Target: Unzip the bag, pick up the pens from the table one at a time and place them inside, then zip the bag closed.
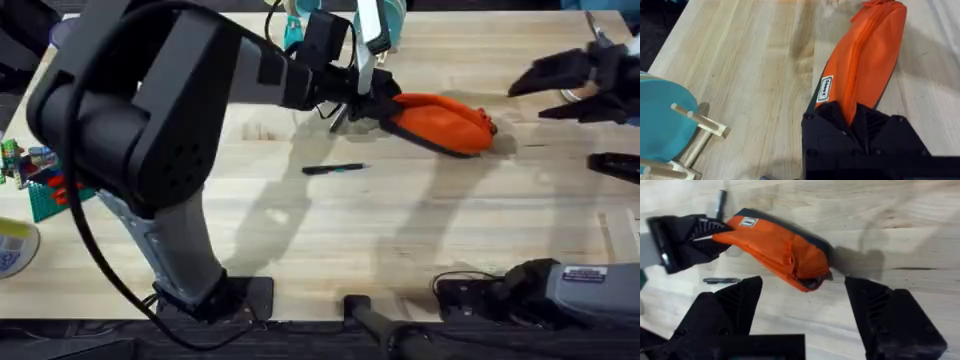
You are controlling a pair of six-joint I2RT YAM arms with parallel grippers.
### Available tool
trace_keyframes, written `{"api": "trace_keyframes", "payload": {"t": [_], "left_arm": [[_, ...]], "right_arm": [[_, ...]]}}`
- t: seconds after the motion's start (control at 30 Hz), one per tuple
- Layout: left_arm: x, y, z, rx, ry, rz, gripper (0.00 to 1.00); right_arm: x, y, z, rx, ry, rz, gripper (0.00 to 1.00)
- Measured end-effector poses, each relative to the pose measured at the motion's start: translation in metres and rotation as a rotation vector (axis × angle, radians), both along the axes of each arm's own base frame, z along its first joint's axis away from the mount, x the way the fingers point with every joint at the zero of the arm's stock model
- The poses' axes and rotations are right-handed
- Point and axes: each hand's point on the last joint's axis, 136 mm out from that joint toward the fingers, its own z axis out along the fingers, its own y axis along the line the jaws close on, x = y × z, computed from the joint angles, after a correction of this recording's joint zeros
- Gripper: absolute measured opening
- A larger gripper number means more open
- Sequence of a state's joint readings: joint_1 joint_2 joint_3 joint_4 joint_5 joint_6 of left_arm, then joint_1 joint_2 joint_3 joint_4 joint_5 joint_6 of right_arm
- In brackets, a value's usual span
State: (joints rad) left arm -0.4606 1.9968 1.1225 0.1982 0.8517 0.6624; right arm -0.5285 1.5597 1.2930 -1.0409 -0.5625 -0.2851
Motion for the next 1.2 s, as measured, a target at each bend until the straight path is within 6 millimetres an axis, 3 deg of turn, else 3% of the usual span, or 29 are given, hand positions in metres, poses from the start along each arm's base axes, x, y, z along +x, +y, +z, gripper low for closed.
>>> {"api": "trace_keyframes", "payload": {"t": [0.33, 0.73, 1.2], "left_arm": [[0.0, 0.0, 0.0, 0.0, 0.0, 0.0, 0.044], [0.0, 0.0, 0.0, 0.0, 0.0, 0.0, 0.044], [0.0, 0.0, 0.0, 0.0, 0.0, 0.0, 0.044]], "right_arm": [[0.013, 0.025, -0.006, -0.065, 0.04, 0.024, 0.997], [0.026, 0.031, -0.005, -0.051, 0.031, -0.031, 0.997], [0.032, 0.037, -0.037, -0.016, 0.121, -0.018, 0.997]]}}
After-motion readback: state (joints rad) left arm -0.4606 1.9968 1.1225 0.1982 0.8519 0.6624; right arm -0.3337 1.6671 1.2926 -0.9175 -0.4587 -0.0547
